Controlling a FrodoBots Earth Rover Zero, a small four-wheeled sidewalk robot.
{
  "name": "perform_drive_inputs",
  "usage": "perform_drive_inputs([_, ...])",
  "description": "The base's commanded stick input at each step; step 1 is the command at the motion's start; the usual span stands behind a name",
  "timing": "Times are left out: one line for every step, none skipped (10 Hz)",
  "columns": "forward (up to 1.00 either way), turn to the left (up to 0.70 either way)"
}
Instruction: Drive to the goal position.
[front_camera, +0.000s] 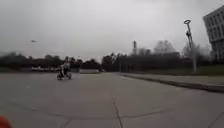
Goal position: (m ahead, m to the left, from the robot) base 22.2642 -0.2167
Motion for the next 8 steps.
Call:
perform_drive_inputs([0.70,0.25])
perform_drive_inputs([0.70,0.20])
perform_drive_inputs([0.70,0.16])
perform_drive_inputs([0.70,0.11])
perform_drive_inputs([0.70,0.06])
perform_drive_inputs([0.70,0.01])
perform_drive_inputs([0.70,-0.01])
perform_drive_inputs([0.70,-0.01])
